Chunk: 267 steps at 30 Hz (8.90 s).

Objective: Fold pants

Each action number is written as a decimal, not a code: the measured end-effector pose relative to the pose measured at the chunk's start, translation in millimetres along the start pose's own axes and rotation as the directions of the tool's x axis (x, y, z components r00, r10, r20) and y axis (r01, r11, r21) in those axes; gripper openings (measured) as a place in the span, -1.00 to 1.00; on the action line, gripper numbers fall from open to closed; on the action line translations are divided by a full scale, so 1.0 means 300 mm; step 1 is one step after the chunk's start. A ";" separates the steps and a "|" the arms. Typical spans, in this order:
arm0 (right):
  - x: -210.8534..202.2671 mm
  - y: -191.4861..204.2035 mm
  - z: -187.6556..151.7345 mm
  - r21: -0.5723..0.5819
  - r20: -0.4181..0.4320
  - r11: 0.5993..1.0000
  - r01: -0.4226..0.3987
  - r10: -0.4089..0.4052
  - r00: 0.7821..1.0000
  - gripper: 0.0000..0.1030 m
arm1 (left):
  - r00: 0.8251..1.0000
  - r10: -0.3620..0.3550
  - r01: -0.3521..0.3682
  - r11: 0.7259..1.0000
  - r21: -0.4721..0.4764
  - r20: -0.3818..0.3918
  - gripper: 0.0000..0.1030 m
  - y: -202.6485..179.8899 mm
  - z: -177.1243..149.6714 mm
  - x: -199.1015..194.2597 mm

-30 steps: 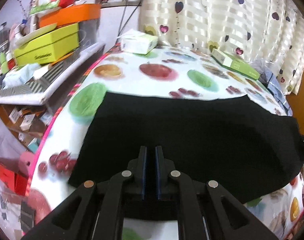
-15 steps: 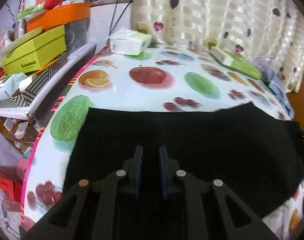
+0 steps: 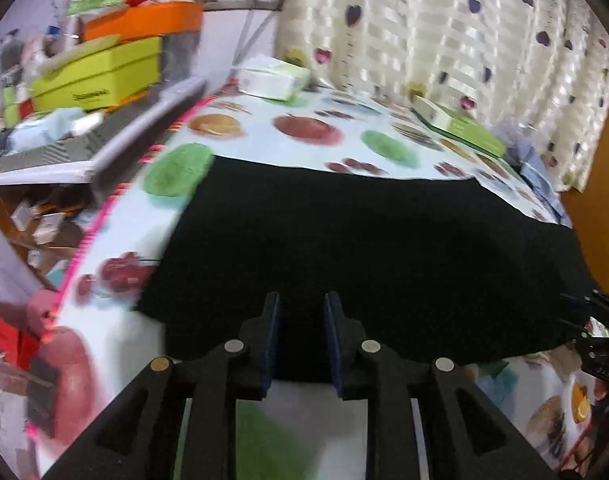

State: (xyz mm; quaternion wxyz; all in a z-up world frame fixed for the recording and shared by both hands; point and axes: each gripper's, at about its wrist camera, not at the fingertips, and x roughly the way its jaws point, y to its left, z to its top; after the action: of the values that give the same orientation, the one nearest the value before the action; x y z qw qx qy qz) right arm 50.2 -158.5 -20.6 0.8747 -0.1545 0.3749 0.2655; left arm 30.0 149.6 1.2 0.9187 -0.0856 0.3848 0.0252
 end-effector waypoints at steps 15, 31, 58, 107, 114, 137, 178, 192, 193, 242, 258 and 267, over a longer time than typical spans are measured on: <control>-0.095 -0.011 -0.039 0.081 0.079 0.997 -0.016 0.010 0.997 -0.18 | 0.997 0.020 -0.006 0.984 -0.178 0.075 -0.16 0.178 -0.104 -0.140; -0.078 -0.016 -0.003 0.070 0.078 0.998 -0.007 0.002 0.997 -0.17 | 0.998 0.058 -0.055 0.976 -0.211 0.008 -0.02 0.209 -0.011 -0.014; -0.046 -0.031 0.034 0.087 0.087 0.996 -0.028 0.020 0.996 -0.17 | 0.991 0.128 -0.129 0.992 -0.014 -0.029 -0.79 0.039 0.034 0.053; -0.081 -0.227 -0.060 0.298 0.104 0.953 -0.060 0.030 0.994 -0.17 | 0.807 -0.539 0.584 0.789 0.192 -0.242 -0.54 -0.671 0.021 0.135; -0.072 -0.230 -0.044 0.326 0.115 0.939 -0.106 0.072 0.991 -0.17 | 0.786 -0.610 0.617 0.758 0.211 -0.101 -0.33 -0.559 0.020 -0.024; -0.012 -0.144 0.007 0.178 0.001 0.984 0.008 -0.008 1.000 -0.14 | 0.963 -0.248 0.264 0.946 0.189 -0.107 -0.21 -0.356 -0.019 0.072; 0.154 -0.300 0.220 0.288 0.023 0.957 -0.040 0.035 0.999 -0.14 | 0.972 -0.208 0.228 0.951 0.211 -0.113 -0.20 -0.468 0.234 0.290; -0.011 -0.124 0.004 0.194 0.036 0.981 -0.020 0.013 0.999 -0.14 | 0.961 -0.267 0.277 0.943 0.187 -0.077 -0.20 -0.483 0.018 0.070; -0.009 -0.125 0.007 0.195 0.027 0.981 -0.006 0.001 1.000 -0.14 | 0.957 -0.276 0.287 0.940 0.182 -0.086 -0.20 -0.489 0.008 0.076; -0.232 -0.301 -0.187 0.394 0.117 0.917 0.062 -0.117 0.986 -0.06 | 0.951 -0.300 0.307 0.918 0.249 -0.068 -0.20 -0.681 -0.060 0.013; -0.176 -0.292 -0.186 0.377 0.054 0.921 0.097 -0.127 0.991 -0.06 | 0.962 -0.261 0.271 0.915 0.300 -0.075 -0.19 -0.716 -0.102 0.025; -0.163 -0.225 -0.109 0.336 0.104 0.942 -0.013 -0.023 0.994 -0.06 | 0.963 -0.270 0.265 0.925 0.272 -0.020 -0.18 -0.645 -0.066 -0.018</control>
State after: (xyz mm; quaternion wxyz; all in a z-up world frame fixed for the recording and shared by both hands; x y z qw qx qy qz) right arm 42.4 -245.4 -1.7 0.9076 0.0105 0.3672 0.2031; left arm 34.0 -44.3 18.0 0.9200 -0.0098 0.3610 -0.1525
